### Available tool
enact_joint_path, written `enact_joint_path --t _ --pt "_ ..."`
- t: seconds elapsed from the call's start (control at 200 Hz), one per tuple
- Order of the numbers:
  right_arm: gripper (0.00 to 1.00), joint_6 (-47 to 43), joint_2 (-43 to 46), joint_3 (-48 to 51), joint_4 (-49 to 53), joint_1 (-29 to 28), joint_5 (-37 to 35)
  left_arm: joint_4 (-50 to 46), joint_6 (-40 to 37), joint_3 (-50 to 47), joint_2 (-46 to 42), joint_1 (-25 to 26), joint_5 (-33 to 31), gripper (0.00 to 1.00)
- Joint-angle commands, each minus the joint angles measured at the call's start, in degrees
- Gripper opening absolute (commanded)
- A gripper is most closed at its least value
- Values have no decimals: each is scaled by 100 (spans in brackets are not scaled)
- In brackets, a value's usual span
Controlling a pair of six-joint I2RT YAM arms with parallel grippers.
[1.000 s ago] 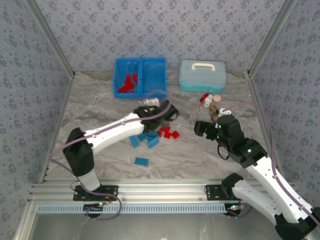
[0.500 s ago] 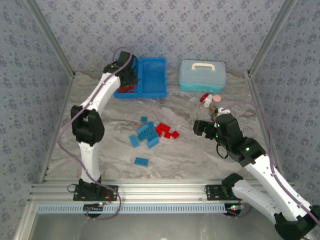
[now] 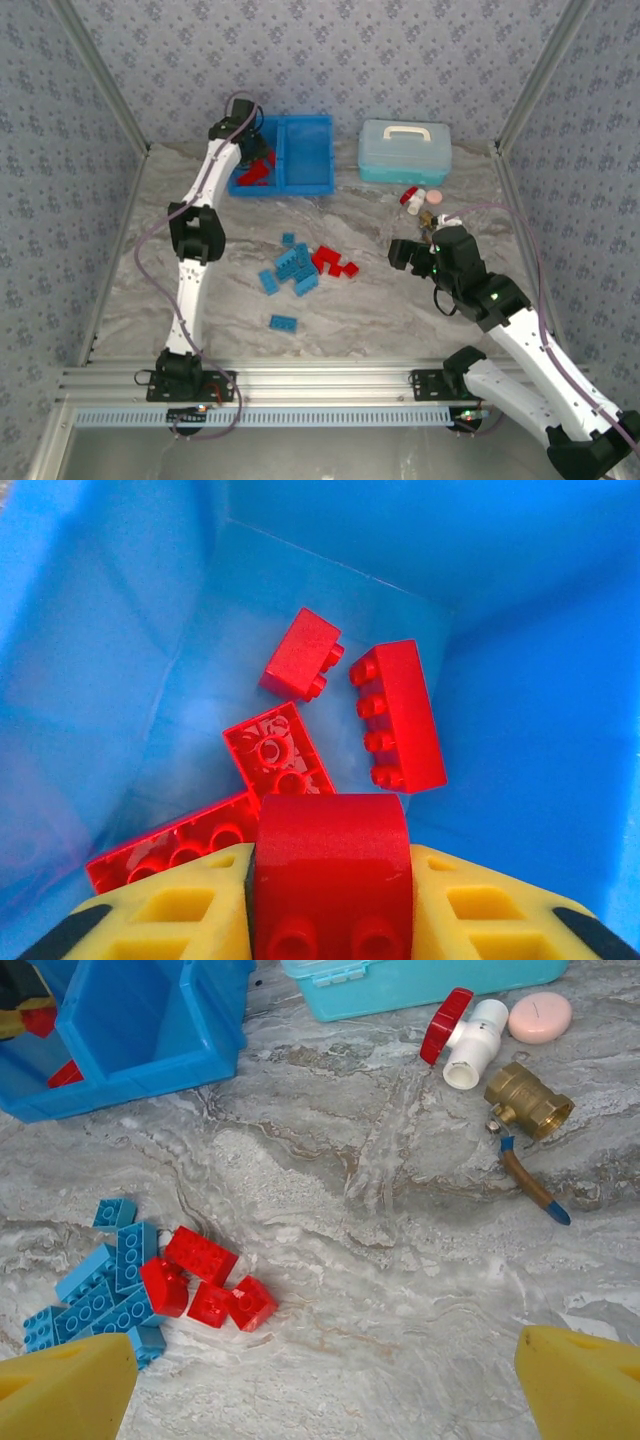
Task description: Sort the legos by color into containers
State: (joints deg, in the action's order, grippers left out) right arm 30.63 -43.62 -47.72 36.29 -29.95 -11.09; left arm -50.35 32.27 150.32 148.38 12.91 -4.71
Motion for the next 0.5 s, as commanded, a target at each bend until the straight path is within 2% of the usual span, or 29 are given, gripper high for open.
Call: enact_joint_path --t 0.0,0.11,0.205,0.365,0.495 --pt "100 -57 24 -175 149 52 54 192 -139 147 115 10 -20 45" --pt "100 -15 20 -157 144 57 69 183 -116 147 -53 21 -14 58" --pt "100 20 33 -141 145 62 111 146 -142 155 -367 28 -29 66" --pt "100 78 55 -98 115 60 155 -121 -85 -26 -1271 161 8 70" --pt "100 101 87 -98 115 61 178 -12 -54 -1076 -2452 516 -105 72"
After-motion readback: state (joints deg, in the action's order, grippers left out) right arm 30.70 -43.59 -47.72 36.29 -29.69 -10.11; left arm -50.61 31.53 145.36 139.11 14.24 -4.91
